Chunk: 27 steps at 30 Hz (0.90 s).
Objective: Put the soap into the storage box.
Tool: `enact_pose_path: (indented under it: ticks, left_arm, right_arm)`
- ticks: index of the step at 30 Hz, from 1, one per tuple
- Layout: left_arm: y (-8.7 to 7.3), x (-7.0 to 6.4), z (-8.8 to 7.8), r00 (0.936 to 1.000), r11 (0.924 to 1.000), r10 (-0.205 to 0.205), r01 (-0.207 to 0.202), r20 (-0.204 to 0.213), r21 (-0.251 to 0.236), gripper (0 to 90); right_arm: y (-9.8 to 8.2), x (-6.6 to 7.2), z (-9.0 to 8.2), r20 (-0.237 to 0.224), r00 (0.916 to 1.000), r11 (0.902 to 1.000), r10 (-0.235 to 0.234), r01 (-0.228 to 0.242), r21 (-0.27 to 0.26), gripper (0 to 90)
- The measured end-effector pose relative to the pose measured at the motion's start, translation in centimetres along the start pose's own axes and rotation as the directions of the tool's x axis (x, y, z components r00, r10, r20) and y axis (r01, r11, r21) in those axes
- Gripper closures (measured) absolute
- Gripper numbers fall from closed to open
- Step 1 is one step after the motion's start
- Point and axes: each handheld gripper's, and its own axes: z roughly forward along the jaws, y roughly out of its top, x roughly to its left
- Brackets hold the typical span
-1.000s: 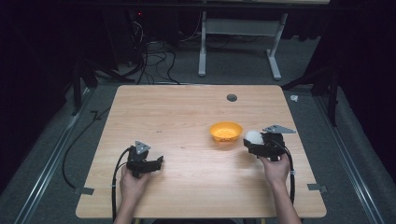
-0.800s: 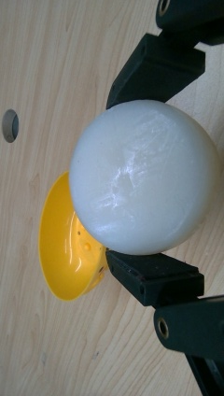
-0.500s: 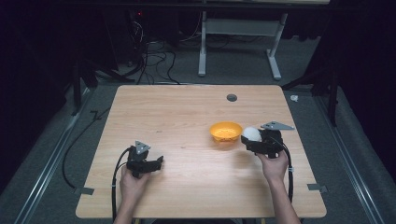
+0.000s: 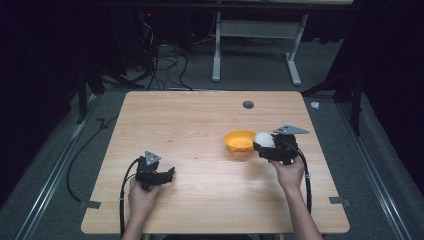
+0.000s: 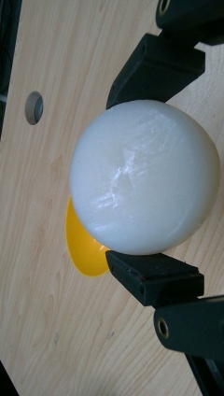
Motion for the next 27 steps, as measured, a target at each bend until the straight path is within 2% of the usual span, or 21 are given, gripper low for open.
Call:
enact_pose_path:
  ticks: [8,27]
  left_arm:
    - [0.0,0.0,0.0,1.0,1.0,0.001,-0.001,0.0,0.0,20.5]
    - [0.0,0.0,0.0,1.0,1.0,0.001,-0.001,0.001,0.0,20.4]
  right_arm:
    - [1.0,0.7,0.6,-0.017,0.9994,0.9995,-0.03,0.03,0.0,25.0]
    - [2.0,1.8,1.8,-0.045,0.9978,0.9987,-0.049,0.05,0.009,25.0]
